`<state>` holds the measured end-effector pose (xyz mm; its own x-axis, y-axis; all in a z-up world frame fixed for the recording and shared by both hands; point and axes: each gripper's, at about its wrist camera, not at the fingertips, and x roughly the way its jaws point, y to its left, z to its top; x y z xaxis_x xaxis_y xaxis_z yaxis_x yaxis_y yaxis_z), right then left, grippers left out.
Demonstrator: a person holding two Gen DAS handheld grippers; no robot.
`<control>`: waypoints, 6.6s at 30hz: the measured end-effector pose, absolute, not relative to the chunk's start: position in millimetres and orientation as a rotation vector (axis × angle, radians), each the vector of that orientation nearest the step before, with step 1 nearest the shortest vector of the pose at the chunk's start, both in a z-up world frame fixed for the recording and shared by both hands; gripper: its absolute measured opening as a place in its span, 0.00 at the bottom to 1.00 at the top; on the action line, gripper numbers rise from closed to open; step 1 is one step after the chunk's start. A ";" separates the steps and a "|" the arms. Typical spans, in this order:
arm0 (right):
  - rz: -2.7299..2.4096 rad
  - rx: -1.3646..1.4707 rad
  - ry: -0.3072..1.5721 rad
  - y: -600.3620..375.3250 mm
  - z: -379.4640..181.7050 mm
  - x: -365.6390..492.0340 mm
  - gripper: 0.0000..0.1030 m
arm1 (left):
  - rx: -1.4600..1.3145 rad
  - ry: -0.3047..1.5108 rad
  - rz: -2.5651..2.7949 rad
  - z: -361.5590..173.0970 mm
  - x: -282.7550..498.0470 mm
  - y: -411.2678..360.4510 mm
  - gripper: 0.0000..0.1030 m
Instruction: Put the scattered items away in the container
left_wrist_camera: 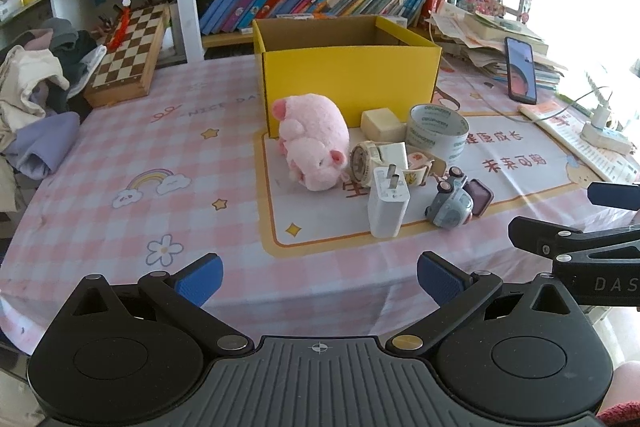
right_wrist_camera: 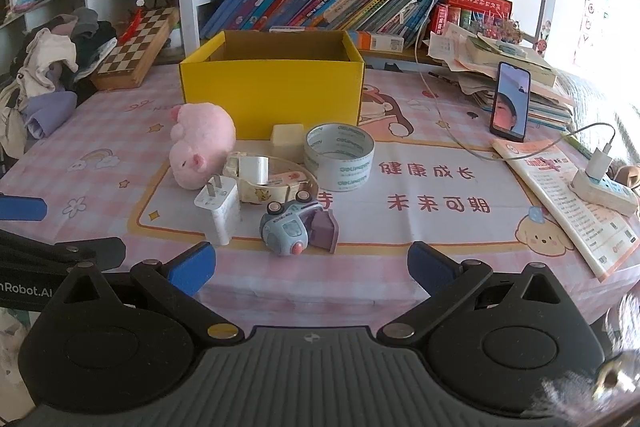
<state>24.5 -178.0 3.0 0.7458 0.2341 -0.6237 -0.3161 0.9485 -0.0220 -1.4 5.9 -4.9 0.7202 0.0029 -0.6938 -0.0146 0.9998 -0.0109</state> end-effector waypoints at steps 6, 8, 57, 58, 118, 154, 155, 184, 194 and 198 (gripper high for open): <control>0.296 -0.134 0.664 -175.4 6.8 22.7 1.00 | -0.022 0.771 0.003 -6.7 -0.8 7.5 1.00; 0.296 -0.135 0.668 -174.2 6.9 23.6 1.00 | -0.025 0.777 0.002 -7.8 0.1 7.6 1.00; 0.335 -0.080 0.699 -180.9 -2.4 36.3 1.00 | 0.001 0.791 0.019 -4.4 4.9 7.8 1.00; 0.335 -0.082 0.701 -181.0 -2.6 36.3 1.00 | -0.005 0.794 0.018 -5.0 4.7 8.0 1.00; 0.339 -0.099 0.722 -170.3 0.2 44.1 0.94 | -0.047 0.752 -0.135 -4.8 11.5 15.8 1.00; 0.429 -0.038 0.993 -155.8 -40.3 152.5 0.67 | 0.108 0.856 -0.282 -50.7 91.0 -20.4 0.59; 0.431 -0.044 0.998 -155.1 -41.3 154.2 0.67 | 0.116 0.855 -0.285 -52.0 93.2 -22.2 0.55; 0.441 -0.020 0.965 -162.4 -30.7 154.4 0.49 | 0.002 0.818 -0.249 -40.0 91.8 2.3 0.24; 0.484 -0.003 0.811 -162.4 13.0 150.9 0.49 | -0.100 0.661 -0.210 9.6 84.3 27.7 0.24; 0.505 -0.009 0.743 -163.9 33.7 158.3 0.49 | -0.116 0.605 -0.204 26.8 95.3 32.4 0.24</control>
